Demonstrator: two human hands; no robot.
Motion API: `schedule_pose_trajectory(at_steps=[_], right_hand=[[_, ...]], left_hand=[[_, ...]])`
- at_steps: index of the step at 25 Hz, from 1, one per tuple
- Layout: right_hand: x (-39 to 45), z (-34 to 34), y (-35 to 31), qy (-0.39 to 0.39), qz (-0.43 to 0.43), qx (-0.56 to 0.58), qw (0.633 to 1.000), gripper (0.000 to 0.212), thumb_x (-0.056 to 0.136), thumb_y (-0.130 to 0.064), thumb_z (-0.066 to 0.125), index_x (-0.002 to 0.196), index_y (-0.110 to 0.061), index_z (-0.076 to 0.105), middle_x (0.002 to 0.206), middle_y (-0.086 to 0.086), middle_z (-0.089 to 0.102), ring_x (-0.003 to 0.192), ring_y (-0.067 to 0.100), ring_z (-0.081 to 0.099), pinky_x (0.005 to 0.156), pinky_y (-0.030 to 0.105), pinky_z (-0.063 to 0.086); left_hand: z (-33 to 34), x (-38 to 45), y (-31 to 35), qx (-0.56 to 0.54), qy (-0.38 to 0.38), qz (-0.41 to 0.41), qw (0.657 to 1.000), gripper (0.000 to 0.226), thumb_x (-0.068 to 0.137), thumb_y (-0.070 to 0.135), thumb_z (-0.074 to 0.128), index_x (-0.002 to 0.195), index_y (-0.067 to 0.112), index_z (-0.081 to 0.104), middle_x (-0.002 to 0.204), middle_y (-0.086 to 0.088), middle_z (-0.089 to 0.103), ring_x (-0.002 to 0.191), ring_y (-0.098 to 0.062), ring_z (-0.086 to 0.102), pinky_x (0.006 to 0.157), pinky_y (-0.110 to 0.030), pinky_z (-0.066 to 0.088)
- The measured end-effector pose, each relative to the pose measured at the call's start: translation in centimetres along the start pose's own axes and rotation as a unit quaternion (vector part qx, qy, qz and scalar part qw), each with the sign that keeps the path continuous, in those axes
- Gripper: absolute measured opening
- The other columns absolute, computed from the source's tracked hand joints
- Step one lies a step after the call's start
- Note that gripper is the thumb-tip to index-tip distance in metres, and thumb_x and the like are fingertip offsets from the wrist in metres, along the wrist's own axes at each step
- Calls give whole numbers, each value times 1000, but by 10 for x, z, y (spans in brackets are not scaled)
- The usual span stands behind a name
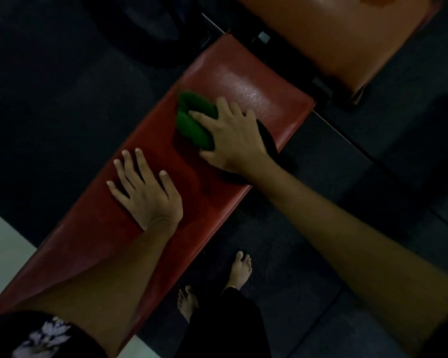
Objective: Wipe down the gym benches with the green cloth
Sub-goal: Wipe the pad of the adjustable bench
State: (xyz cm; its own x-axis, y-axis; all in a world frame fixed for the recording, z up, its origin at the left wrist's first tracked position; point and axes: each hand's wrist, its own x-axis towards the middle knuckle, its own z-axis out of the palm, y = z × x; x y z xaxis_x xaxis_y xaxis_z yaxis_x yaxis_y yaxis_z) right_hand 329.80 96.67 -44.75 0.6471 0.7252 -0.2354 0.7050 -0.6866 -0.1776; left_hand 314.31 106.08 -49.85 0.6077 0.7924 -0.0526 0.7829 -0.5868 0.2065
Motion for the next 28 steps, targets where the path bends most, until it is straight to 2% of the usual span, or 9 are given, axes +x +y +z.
schedule_pose_trajectory(at_steps=[2, 6, 8, 12, 15, 18, 21, 25, 28], right_hand=[[-18, -2, 31, -8, 5, 15, 1000, 72, 85, -53, 56, 147, -36, 24, 135, 12, 33, 121, 26, 37, 98, 41, 33], [-24, -8, 94, 5, 232, 114, 966, 69, 84, -49, 59, 145, -30, 31, 133, 15, 34, 121, 32, 40, 99, 45, 38], [-13, -9, 85, 17, 294, 114, 949, 68, 85, -48, 57, 144, -25, 32, 135, 16, 34, 121, 34, 41, 98, 46, 37], [-11, -2, 18, -14, 81, 26, 996, 73, 86, -50, 54, 148, -28, 23, 138, 15, 32, 123, 31, 38, 99, 44, 33], [-23, -1, 30, -31, -41, -1, 999, 74, 84, -50, 58, 148, -32, 24, 131, 13, 35, 116, 28, 39, 99, 42, 35], [-14, -11, 52, -22, 53, 50, 997, 72, 83, -47, 61, 146, -31, 30, 128, 16, 37, 113, 31, 44, 96, 46, 42], [14, -8, 28, 13, 154, 58, 986, 70, 83, -46, 58, 145, -26, 31, 134, 17, 36, 117, 36, 44, 94, 43, 40], [13, 6, -42, 11, 38, 19, 999, 71, 84, -47, 57, 147, -28, 29, 135, 17, 37, 119, 33, 43, 96, 40, 37], [-39, 19, -47, -18, -58, 0, 998, 72, 81, -43, 62, 146, -29, 32, 128, 17, 40, 116, 33, 43, 96, 42, 37]], left_hand=[[0, 0, 2, -1, -1, 2, 1000, 60, 93, 32, 29, 148, 11, 21, 156, -11, 17, 145, -27, 9, 114, -52, 0], [0, 1, 2, -3, -6, 5, 1000, 61, 92, 34, 25, 149, 11, 21, 156, -11, 17, 145, -27, 9, 114, -51, -1], [0, 0, 2, -1, -9, 7, 1000, 62, 92, 36, 23, 149, 11, 21, 156, -11, 17, 145, -27, 9, 114, -51, -1], [-1, 0, 5, 1, -19, 5, 1000, 65, 90, 39, 16, 149, 12, 19, 157, -10, 16, 146, -25, 7, 114, -50, -2], [-2, 2, 8, 6, -17, 16, 1000, 66, 90, 40, 15, 149, 13, 18, 157, -9, 15, 146, -25, 6, 114, -50, -3], [0, 4, 6, 11, -18, 13, 1000, 63, 93, 39, 17, 150, 14, 15, 157, -8, 14, 146, -25, 4, 114, -49, -6], [1, 3, 6, 12, -31, 13, 999, 60, 97, 37, 26, 151, 16, 11, 158, -7, 9, 146, -23, 1, 114, -49, -7], [-5, 9, 4, -28, -41, 38, 998, 60, 97, 35, 34, 150, 17, 13, 159, -6, 7, 146, -22, -1, 115, -49, -7], [-18, -2, -24, -78, -58, 111, 989, 60, 94, 30, 43, 148, 12, 24, 157, -10, 14, 146, -24, 4, 115, -49, -7]])
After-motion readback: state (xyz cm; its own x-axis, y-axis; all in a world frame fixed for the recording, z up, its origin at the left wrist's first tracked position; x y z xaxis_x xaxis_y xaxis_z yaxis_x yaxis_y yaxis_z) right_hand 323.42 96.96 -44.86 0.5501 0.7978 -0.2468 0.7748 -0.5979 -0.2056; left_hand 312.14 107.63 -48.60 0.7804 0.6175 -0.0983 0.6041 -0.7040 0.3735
